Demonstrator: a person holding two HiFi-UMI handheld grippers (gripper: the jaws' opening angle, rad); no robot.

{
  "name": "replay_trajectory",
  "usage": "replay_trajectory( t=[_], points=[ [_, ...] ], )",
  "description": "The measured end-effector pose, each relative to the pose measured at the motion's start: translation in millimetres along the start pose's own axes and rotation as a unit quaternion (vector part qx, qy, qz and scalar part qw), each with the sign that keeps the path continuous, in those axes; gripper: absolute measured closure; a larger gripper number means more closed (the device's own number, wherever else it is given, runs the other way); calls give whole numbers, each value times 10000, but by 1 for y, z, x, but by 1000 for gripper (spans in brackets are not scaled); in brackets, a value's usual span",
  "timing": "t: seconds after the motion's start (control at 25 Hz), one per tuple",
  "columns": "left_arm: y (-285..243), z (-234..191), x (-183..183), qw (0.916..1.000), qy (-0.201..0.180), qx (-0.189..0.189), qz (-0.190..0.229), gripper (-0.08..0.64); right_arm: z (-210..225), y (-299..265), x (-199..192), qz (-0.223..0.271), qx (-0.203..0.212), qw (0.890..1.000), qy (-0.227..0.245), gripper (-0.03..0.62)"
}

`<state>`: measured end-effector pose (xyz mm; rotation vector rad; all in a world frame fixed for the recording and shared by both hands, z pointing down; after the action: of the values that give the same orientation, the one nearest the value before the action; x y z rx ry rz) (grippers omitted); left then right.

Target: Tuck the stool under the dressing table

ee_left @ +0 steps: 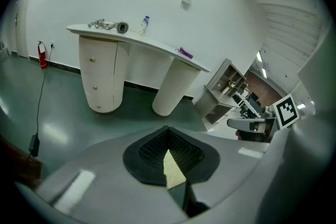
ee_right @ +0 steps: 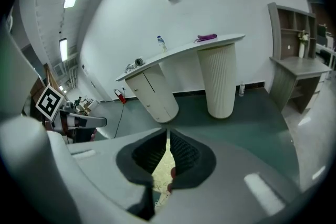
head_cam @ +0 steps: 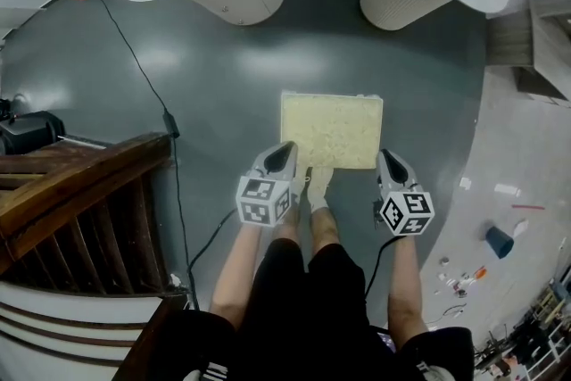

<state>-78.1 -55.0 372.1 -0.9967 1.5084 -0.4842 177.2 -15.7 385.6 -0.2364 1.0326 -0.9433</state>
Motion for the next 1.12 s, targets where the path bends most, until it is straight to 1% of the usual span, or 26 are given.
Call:
replay_trajectory(
  t=[0.2,0.56,0.88,1.12],
  points=[
    [-49,-17,-35,9996,-162,3,-236,560,26,-35,-32,-109,-79,9999,-80,569],
    [-125,-39,-104,9981,-242,-129,-560,560,73,-83,-106,-313,-198,9991,-205,568],
    [-157,-53,-136,9978,-152,-137,-630,560,95,-101,-142,-321,-218,9988,-289,565],
    [-174,-62,-152,9972,-259,-78,-701,559,108,-111,-157,-317,-185,9989,-298,548]
  ],
)
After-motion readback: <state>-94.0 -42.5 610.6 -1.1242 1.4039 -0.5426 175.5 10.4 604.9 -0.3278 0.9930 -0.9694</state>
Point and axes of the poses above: the fingertips, and each gripper's own axes: y backward along the fingers, z to its right, x out of its top, the point moved 5 cm from there along y, backward along the fingers, and after that the axes turned 12 degrees about x, right-handed, at the moved point
